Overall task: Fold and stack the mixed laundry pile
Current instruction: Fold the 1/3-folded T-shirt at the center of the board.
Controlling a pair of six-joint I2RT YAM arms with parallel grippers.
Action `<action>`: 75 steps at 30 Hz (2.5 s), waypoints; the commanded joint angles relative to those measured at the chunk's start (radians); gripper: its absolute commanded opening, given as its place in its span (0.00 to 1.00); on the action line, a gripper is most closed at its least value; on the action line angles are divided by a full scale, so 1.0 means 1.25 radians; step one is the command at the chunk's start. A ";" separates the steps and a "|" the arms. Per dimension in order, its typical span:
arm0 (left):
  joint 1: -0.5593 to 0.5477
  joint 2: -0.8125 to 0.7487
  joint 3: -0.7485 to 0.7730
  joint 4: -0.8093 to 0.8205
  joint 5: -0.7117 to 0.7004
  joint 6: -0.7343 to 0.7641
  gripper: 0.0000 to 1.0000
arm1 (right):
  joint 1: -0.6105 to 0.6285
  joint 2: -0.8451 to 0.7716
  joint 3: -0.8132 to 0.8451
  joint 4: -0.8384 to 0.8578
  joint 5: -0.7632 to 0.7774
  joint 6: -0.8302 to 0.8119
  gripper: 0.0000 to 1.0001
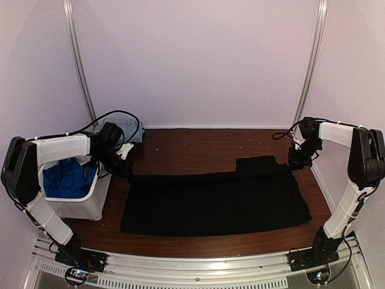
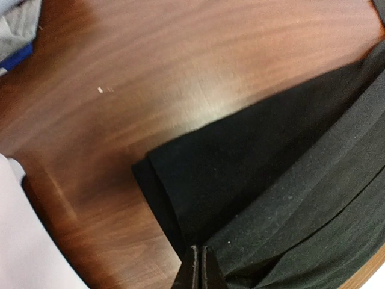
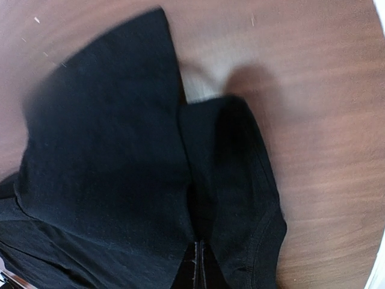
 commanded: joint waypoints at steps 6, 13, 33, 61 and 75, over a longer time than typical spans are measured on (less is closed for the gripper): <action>-0.043 0.067 -0.050 -0.006 -0.093 -0.036 0.00 | -0.006 0.038 -0.081 0.031 0.053 0.008 0.00; -0.067 0.108 -0.039 -0.009 -0.134 -0.035 0.00 | -0.006 0.064 -0.093 0.035 0.052 -0.001 0.00; -0.071 0.025 0.039 -0.080 -0.207 -0.050 0.00 | -0.020 -0.050 -0.014 -0.035 0.127 0.011 0.00; -0.077 -0.045 0.009 -0.063 -0.202 -0.062 0.00 | -0.041 -0.068 -0.007 -0.060 0.113 0.029 0.00; -0.077 0.046 -0.067 -0.032 -0.187 -0.079 0.00 | -0.048 -0.051 -0.185 0.035 0.096 0.054 0.00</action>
